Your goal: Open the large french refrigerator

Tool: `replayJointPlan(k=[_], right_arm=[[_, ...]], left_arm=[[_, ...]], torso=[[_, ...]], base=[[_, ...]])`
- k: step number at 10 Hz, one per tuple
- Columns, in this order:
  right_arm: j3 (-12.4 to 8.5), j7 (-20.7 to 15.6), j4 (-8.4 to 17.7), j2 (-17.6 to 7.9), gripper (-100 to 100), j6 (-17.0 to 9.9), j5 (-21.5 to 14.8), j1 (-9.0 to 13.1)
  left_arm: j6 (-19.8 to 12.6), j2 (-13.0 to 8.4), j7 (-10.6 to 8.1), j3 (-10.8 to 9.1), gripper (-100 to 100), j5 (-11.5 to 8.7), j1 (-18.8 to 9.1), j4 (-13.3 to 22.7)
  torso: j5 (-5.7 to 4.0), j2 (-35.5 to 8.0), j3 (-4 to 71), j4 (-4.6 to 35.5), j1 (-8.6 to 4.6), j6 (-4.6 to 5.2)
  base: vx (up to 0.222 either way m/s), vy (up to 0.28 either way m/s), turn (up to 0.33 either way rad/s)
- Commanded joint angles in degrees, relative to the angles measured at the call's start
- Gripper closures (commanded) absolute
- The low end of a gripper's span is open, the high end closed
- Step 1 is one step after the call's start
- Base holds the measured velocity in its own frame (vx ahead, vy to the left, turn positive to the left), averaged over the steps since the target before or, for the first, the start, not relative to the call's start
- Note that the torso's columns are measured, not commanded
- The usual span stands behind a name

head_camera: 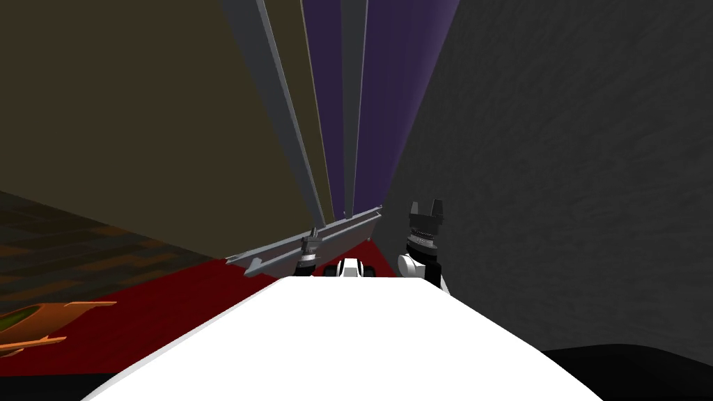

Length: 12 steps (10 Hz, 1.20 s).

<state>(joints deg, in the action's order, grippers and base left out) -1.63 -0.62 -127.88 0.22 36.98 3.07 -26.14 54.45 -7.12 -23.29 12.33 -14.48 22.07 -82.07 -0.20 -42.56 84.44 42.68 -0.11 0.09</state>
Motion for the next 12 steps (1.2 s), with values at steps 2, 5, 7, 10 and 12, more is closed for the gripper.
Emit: replayJointPlan(k=[2,5,7,10,12], right_arm=[[0.0,0.0,0.0,0.0,0,0.0,0.0,0.01],[-0.01,0.0,0.02,-0.01,0,-0.02,0.0,0.05],[0.0,0.0,0.01,-0.01,0,-0.01,0.0,0.04],[-0.01,0.0,0.01,-0.01,0,-0.01,0.0,0.03],[-0.01,0.0,0.01,-0.01,0,-0.01,0.0,0.01]], left_arm=[[1.29,-1.8,-1.66,1.44,100,0.66,0.79,-1.03],[1.4,-4.45,-3.9,3.51,100,1.54,1.65,-3.59],[1.47,-6.21,-5.38,4.89,100,2.13,2.23,-5.3],[1.58,-8.86,-7.61,6.96,100,3.01,3.1,-7.86],[0.13,-7.59,-6.63,5.97,-100,2.56,2.29,-6.91]], torso=[[0.1,-0.02,-0.03,-0.17,-0.02,-0.04],[0.18,-0.45,-0.34,-0.12,0.18,-0.12],[0.18,0.42,0.22,-0.44,0.0,-0.09],[0.21,0.37,0.19,-0.43,0.17,-0.09],[0.17,0.47,0.21,-0.43,-0.06,-0.1]], base=[[-0.058,0.051,-0.059],[-0.246,0.153,-0.139],[-0.207,0.112,-0.097],[-0.187,0.11,-0.113],[-0.023,-0.01,-0.002]])
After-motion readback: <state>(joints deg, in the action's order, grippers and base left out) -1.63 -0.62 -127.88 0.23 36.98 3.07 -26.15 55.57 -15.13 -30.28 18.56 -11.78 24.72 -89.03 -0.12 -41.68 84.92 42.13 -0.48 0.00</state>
